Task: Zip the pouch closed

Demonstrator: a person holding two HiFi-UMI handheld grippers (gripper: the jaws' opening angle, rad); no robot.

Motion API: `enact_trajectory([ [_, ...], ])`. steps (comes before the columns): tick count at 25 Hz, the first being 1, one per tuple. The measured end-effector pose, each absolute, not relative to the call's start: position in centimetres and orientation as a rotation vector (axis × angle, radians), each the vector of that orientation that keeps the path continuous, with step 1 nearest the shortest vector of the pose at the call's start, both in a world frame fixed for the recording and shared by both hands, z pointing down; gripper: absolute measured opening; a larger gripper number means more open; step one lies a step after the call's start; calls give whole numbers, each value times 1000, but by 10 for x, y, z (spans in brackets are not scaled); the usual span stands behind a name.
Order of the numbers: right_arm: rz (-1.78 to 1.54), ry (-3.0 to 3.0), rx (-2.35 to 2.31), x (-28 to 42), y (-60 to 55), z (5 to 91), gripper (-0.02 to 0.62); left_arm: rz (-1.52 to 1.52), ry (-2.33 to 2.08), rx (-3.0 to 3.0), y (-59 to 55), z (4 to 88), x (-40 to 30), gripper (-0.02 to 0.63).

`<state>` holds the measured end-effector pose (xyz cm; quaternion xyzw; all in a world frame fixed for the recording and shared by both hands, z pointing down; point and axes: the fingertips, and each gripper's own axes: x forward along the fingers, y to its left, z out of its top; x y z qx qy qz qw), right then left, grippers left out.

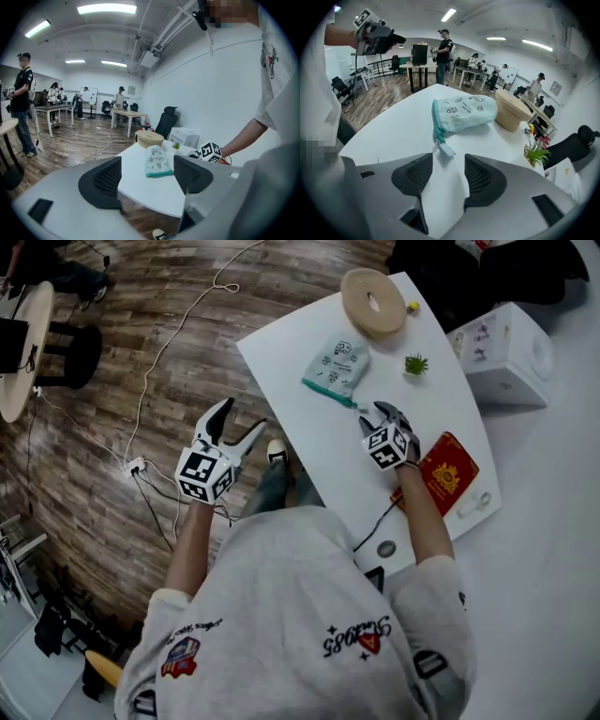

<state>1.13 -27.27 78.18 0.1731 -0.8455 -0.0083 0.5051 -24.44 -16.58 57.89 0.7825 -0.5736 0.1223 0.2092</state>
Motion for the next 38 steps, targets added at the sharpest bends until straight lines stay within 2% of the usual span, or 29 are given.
enact_trajectory([
  [8,-120,-1989,247,-3,-284,801,191,350,-1667,2078,-143,589,-271,334],
  [10,-121,-1985,195,-4,-280,801,153,356,-1672,2072,-140,589,-274,334],
  [12,-111,-1997,182,-5,-278,801,144,347,-1680,2064,-138,588,-278,334],
  [19,-53,-2065,207,-21,-275,801,141,373,-1635,2092,-138,590,-266,334],
  [25,126,-2036,254,-19,-263,804,31,368,-1596,2127,-140,586,-257,334],
  [38,366,-2254,382,-43,-255,727,23,336,-1497,2262,-168,569,-232,334],
])
